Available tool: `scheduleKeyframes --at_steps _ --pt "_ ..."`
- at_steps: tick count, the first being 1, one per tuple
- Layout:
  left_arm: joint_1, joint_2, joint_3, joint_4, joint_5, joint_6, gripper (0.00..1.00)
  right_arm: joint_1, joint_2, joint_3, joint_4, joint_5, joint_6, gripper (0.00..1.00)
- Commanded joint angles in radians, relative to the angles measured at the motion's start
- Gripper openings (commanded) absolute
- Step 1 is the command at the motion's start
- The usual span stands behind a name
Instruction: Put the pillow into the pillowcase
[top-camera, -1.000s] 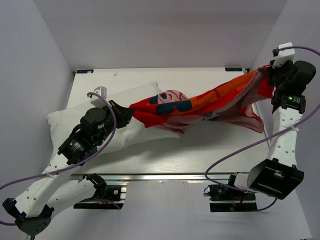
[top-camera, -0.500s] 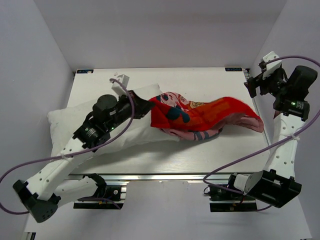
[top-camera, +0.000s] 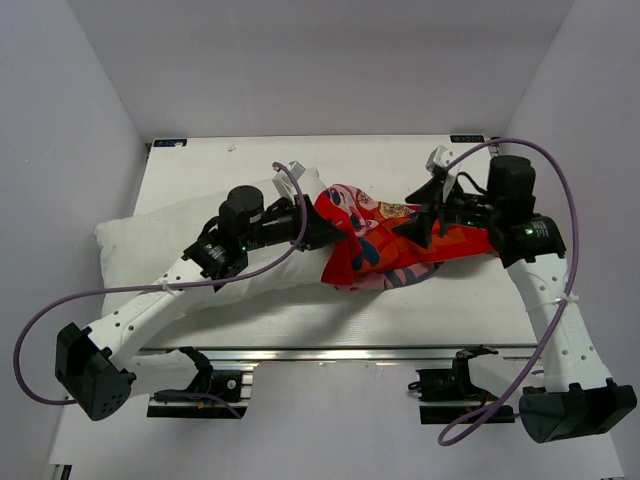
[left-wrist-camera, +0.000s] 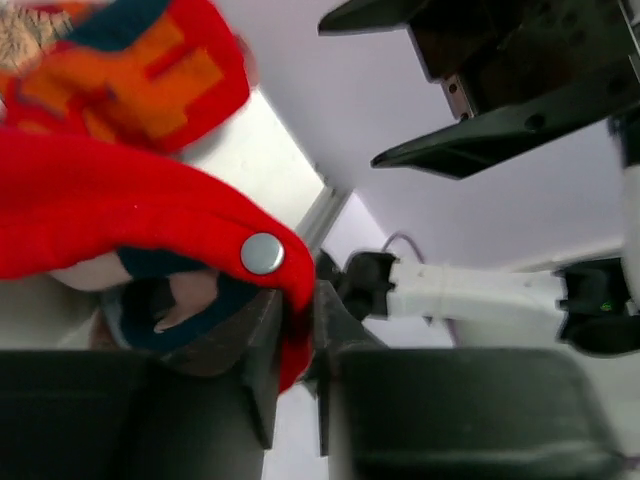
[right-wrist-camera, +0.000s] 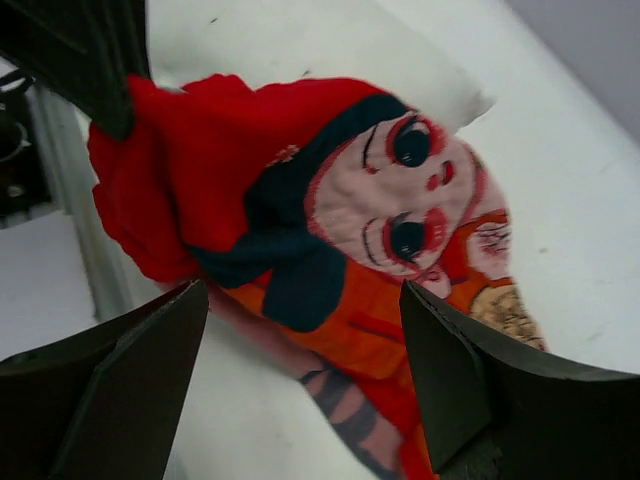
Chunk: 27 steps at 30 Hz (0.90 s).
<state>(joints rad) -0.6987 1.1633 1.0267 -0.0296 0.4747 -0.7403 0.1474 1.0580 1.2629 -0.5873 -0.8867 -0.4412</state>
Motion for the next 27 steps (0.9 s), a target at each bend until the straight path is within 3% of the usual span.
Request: scheduleKeyframes --at_steps 1,3,4,8,11,15,18,19,20,22,24,25,26,27 --pt "-0.007 0.004 -0.031 -0.042 0.100 -0.022 0.32 0.070 -0.007 0.000 0.073 0.127 0.166 0.82" --pt "-0.012 0.010 -0.031 -0.078 0.131 -0.013 0.48 0.084 0.026 0.019 0.063 0.141 0.188 0.82" --pt "-0.013 0.006 -0.028 -0.120 0.136 -0.004 0.61 0.087 0.036 0.041 0.066 0.149 0.196 0.82" --pt "-0.013 -0.054 0.010 -0.258 0.139 0.054 0.79 0.107 0.089 0.092 0.079 0.179 0.228 0.81" --pt "-0.013 -0.122 0.093 -0.441 0.081 0.126 0.80 0.167 0.123 0.116 0.090 0.241 0.259 0.80" --pt "-0.013 -0.243 0.208 -0.697 -0.271 0.173 0.79 0.316 0.158 0.109 0.142 0.414 0.318 0.79" --pt "-0.013 -0.324 0.253 -0.756 -0.415 0.148 0.62 0.435 0.198 0.111 0.193 0.596 0.395 0.79" --pt "-0.013 -0.342 0.250 -0.762 -0.473 0.141 0.44 0.483 0.215 0.131 0.201 0.689 0.441 0.80" --pt "-0.013 -0.362 0.239 -0.763 -0.508 0.121 0.37 0.503 0.233 0.147 0.210 0.724 0.478 0.81" --pt "-0.013 -0.407 0.192 -0.754 -0.516 0.104 0.32 0.549 0.296 0.179 0.222 0.813 0.545 0.84" --pt "-0.013 -0.422 0.156 -0.750 -0.498 0.075 0.35 0.570 0.364 0.248 0.227 0.833 0.578 0.84" --pt "-0.013 -0.436 0.136 -0.750 -0.487 0.067 0.39 0.593 0.388 0.272 0.228 0.862 0.597 0.84" --pt "-0.013 -0.442 0.101 -0.748 -0.478 0.046 0.50 0.606 0.408 0.312 0.231 0.868 0.630 0.84" --pt "-0.013 -0.450 0.086 -0.751 -0.478 0.036 0.53 0.618 0.448 0.326 0.236 0.874 0.639 0.84"
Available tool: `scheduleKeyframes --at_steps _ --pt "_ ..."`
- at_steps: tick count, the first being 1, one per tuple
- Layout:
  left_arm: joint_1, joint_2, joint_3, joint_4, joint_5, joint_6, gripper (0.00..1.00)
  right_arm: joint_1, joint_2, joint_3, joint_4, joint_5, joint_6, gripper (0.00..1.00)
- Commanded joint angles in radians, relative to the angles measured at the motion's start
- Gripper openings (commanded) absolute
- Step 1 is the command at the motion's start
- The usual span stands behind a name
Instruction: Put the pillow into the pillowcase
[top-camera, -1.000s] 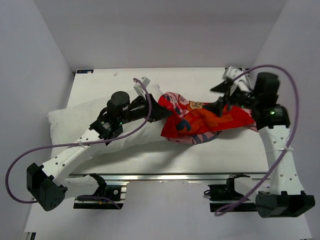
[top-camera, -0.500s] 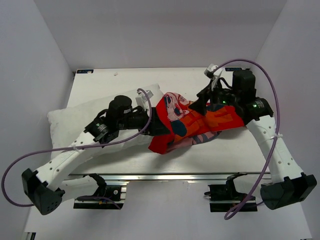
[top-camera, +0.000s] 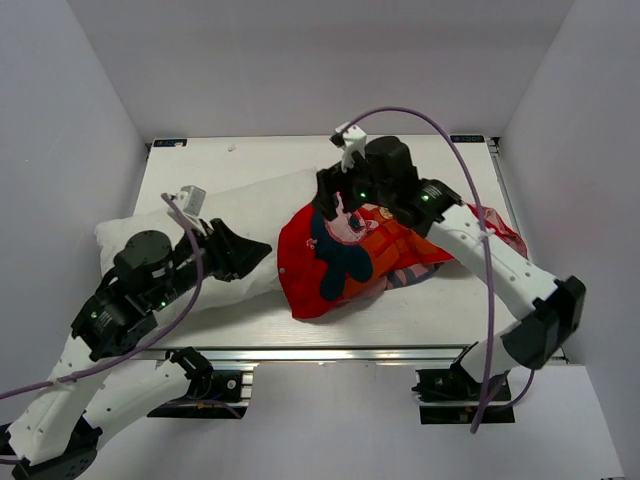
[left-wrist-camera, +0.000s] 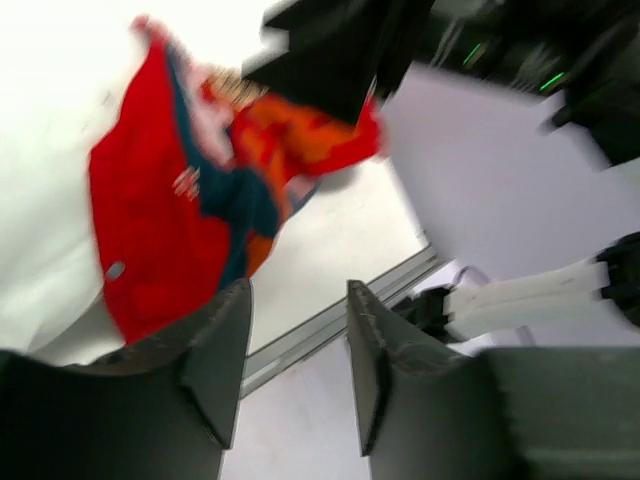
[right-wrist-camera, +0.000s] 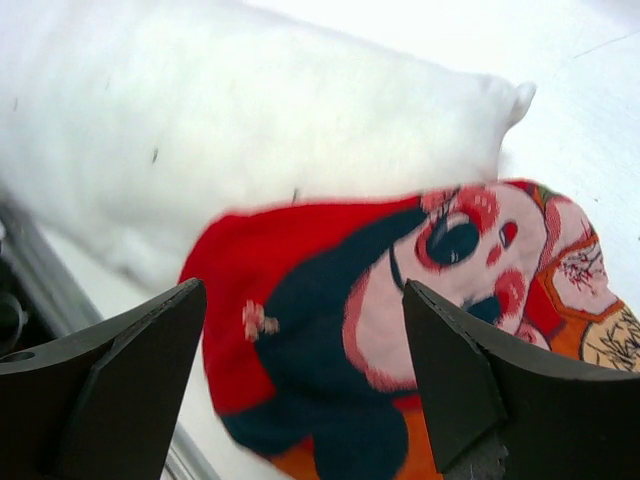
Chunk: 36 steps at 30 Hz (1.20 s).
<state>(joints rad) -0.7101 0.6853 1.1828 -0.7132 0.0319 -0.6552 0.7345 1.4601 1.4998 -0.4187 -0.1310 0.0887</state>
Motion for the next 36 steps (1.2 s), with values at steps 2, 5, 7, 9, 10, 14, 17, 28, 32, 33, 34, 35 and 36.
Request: scheduleKeyframes --at_steps 2,5,7,9,10,14,17,28,32,33,34,35,36 --pt "-0.002 -0.009 -0.110 -0.063 -0.050 -0.072 0.57 0.094 0.083 0.114 0.070 0.200 0.100 0.85" --pt "-0.002 -0.061 -0.130 -0.061 -0.095 -0.090 0.59 0.169 0.140 0.094 0.095 0.326 0.074 0.86" --pt "-0.002 -0.079 -0.130 -0.071 -0.116 -0.093 0.60 0.177 0.175 0.065 0.090 0.366 0.097 0.86" --pt "-0.002 -0.102 -0.127 -0.089 -0.139 -0.098 0.60 0.177 0.195 0.031 0.092 0.383 0.118 0.86" --pt "-0.002 -0.108 -0.129 -0.092 -0.142 -0.100 0.60 0.177 0.201 0.025 0.090 0.392 0.123 0.85" --pt "-0.002 -0.139 -0.152 -0.092 -0.153 -0.115 0.60 0.177 0.220 -0.003 0.087 0.404 0.141 0.81" --pt "-0.002 -0.153 -0.169 -0.075 -0.156 -0.118 0.61 0.167 0.239 -0.023 0.080 0.392 0.151 0.74" --pt "-0.002 -0.105 -0.189 0.003 -0.147 -0.096 0.61 0.000 0.051 -0.062 0.119 0.087 0.073 0.00" --pt "-0.002 -0.093 -0.230 0.053 -0.122 -0.098 0.61 -0.161 -0.278 -0.364 0.248 -0.042 -0.061 0.00" --pt "-0.002 -0.089 -0.236 0.061 -0.116 -0.096 0.61 -0.217 -0.318 -0.457 0.236 -0.029 -0.084 0.00" --pt "-0.002 -0.084 -0.241 0.076 -0.110 -0.096 0.61 -0.249 -0.357 -0.492 0.165 -0.019 -0.092 0.00" --pt "-0.002 -0.067 -0.242 0.083 -0.096 -0.095 0.61 -0.288 -0.422 -0.521 0.118 -0.016 -0.115 0.00" --pt "-0.002 -0.060 -0.244 0.090 -0.089 -0.092 0.61 -0.367 -0.450 -0.570 0.072 -0.048 -0.131 0.00"
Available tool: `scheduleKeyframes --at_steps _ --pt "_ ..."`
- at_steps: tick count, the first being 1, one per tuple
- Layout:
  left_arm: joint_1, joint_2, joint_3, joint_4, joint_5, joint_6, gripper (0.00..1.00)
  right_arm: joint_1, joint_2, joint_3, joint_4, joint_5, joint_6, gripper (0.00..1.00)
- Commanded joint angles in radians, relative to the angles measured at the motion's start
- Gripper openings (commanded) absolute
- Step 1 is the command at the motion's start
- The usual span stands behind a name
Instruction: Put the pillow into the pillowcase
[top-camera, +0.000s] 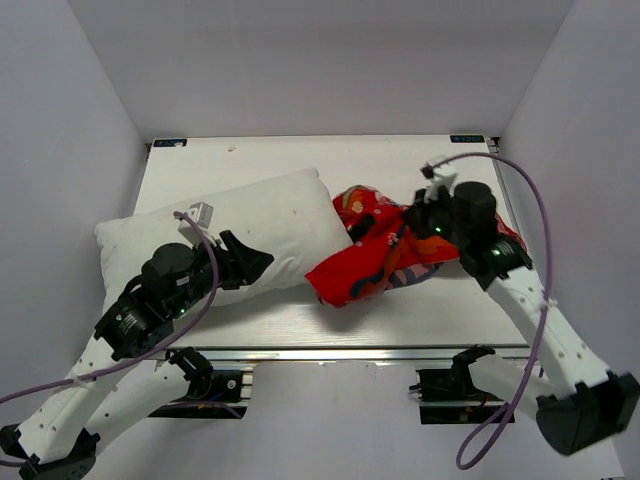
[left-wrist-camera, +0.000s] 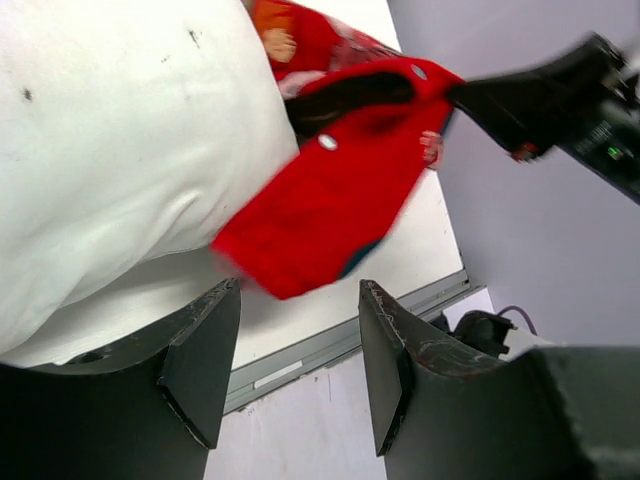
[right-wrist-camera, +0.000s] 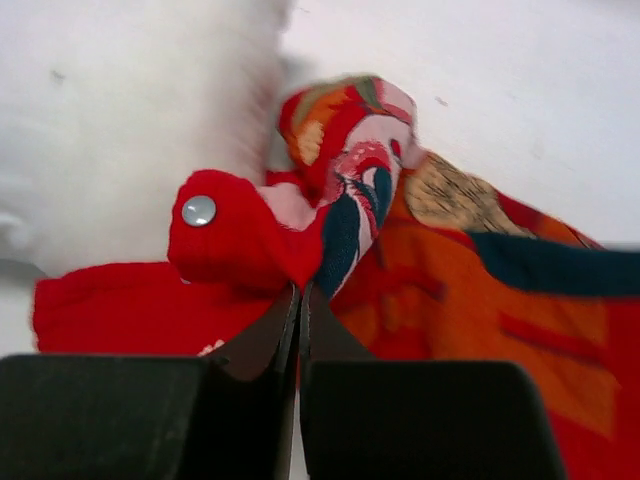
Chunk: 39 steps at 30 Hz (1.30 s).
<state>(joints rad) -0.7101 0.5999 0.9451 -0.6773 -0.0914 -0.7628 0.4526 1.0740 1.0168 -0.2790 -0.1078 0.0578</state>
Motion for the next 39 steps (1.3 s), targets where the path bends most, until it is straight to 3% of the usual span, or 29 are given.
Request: scheduleKeyframes --at_steps 1,4,8,13,15,17,18,20,21,23,25,29,32,39 --pt "-0.002 0.038 -0.006 0.067 0.044 0.022 0.61 -0.110 -0.122 -0.108 -0.151 -0.079 -0.114 0.00" --pt "-0.002 0.093 0.009 0.088 0.071 0.046 0.61 -0.135 -0.199 -0.174 -0.262 -0.098 -0.203 0.00" --pt "0.000 0.181 0.060 0.104 0.100 0.083 0.61 -0.163 -0.165 -0.137 -0.420 -0.012 -0.223 0.00" --pt "0.000 0.268 0.126 0.113 0.142 0.125 0.61 -0.246 -0.105 -0.069 -0.489 -0.029 -0.312 0.00" --pt "0.000 0.274 0.141 0.111 0.139 0.126 0.62 -0.249 -0.097 -0.043 -0.468 -0.004 -0.438 0.03" --pt "0.000 0.270 0.141 0.113 0.134 0.122 0.62 -0.250 -0.108 -0.021 -0.419 -0.015 -0.566 0.21" --pt "-0.002 0.264 0.138 0.114 0.133 0.119 0.63 -0.252 -0.117 0.015 -0.401 -0.100 -0.619 0.41" --pt "0.000 0.241 0.126 0.114 0.122 0.109 0.64 -0.252 -0.141 0.048 -0.344 -0.203 -0.676 0.56" --pt "0.000 0.232 0.123 0.113 0.116 0.106 0.65 -0.250 -0.144 0.075 -0.335 -0.328 -0.714 0.66" --pt "-0.002 0.207 0.118 0.101 0.107 0.102 0.66 -0.220 -0.128 0.089 -0.312 -0.429 -0.719 0.72" --pt "-0.002 0.195 0.121 0.079 0.068 0.099 0.66 -0.166 -0.096 0.086 -0.290 -0.425 -0.707 0.77" --pt "0.000 0.160 0.127 0.045 0.039 0.088 0.66 0.070 -0.049 0.019 -0.203 -0.281 -0.636 0.82" --pt "0.000 0.124 0.116 0.027 0.018 0.069 0.66 0.197 0.000 -0.075 -0.108 -0.049 -0.585 0.82" --pt "-0.002 0.057 0.101 -0.013 -0.013 0.027 0.66 0.232 0.107 -0.156 0.023 0.146 -0.619 0.82"
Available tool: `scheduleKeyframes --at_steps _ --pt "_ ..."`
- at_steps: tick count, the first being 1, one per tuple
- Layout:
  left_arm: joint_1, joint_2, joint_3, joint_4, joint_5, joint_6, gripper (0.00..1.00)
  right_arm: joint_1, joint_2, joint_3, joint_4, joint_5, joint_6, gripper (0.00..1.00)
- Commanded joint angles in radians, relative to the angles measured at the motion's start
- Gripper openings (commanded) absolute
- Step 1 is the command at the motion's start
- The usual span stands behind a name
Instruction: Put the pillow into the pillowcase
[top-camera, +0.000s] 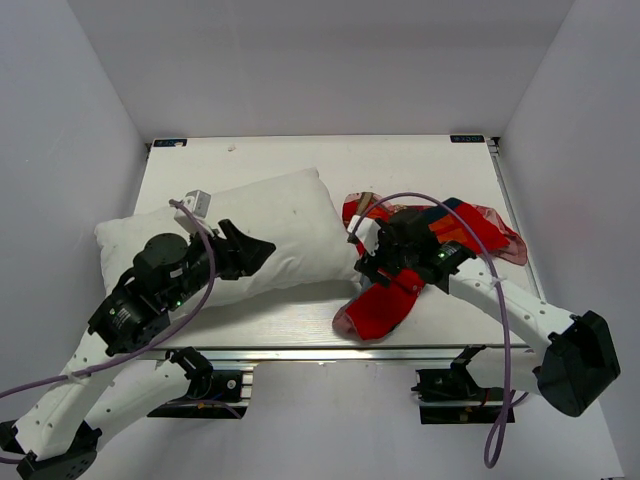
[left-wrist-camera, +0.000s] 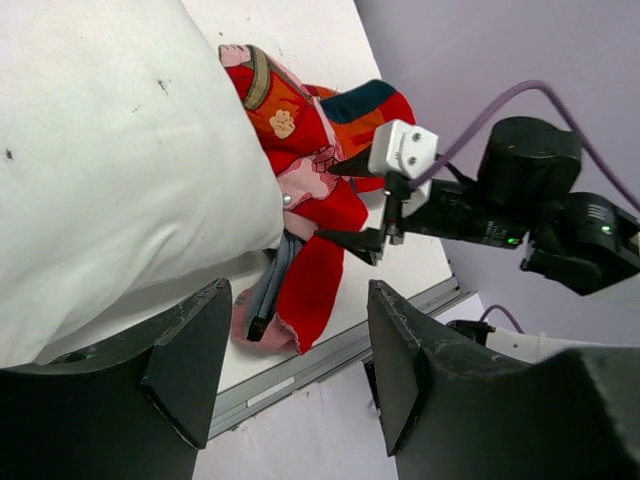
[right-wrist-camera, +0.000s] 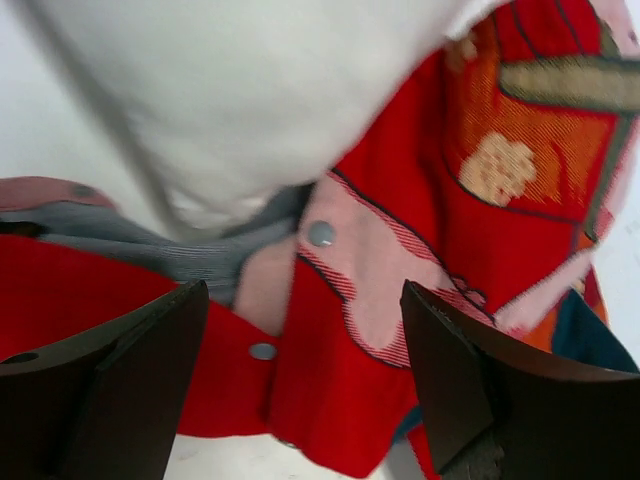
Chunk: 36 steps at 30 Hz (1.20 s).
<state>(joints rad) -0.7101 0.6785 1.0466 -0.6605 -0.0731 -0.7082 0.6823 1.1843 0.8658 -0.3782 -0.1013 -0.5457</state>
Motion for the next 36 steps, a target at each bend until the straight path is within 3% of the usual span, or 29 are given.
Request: scheduleKeyframes --at_steps 1,15,21,25,26,27,28,29,36 --pt "0.000 -0.039 -0.014 -0.027 -0.036 -0.033 0.66 0.002 0.004 -0.013 0.122 0.152 -0.022 0.82" --pt "0.000 -0.030 -0.056 0.015 -0.021 -0.039 0.67 0.000 0.098 -0.119 0.171 0.173 -0.091 0.73" --pt "-0.002 -0.031 -0.065 0.018 -0.014 -0.042 0.67 0.000 0.126 -0.126 0.225 0.227 -0.123 0.57" --pt "0.000 -0.036 -0.074 0.021 -0.016 -0.043 0.67 -0.006 0.127 -0.125 0.233 0.241 -0.135 0.40" --pt "0.000 -0.036 -0.076 0.024 -0.016 -0.043 0.67 -0.009 0.124 -0.122 0.229 0.238 -0.132 0.28" --pt "0.000 -0.033 -0.079 0.025 -0.013 -0.043 0.67 -0.012 0.120 -0.117 0.225 0.233 -0.129 0.22" --pt "0.000 -0.033 -0.080 0.027 -0.011 -0.043 0.67 -0.013 0.117 -0.102 0.220 0.226 -0.119 0.07" --pt "0.000 -0.030 -0.082 0.029 -0.010 -0.043 0.67 -0.013 0.107 -0.093 0.214 0.224 -0.108 0.00" --pt "-0.002 0.030 -0.083 0.055 0.019 -0.002 0.67 -0.059 0.067 0.045 0.142 0.160 0.048 0.00"
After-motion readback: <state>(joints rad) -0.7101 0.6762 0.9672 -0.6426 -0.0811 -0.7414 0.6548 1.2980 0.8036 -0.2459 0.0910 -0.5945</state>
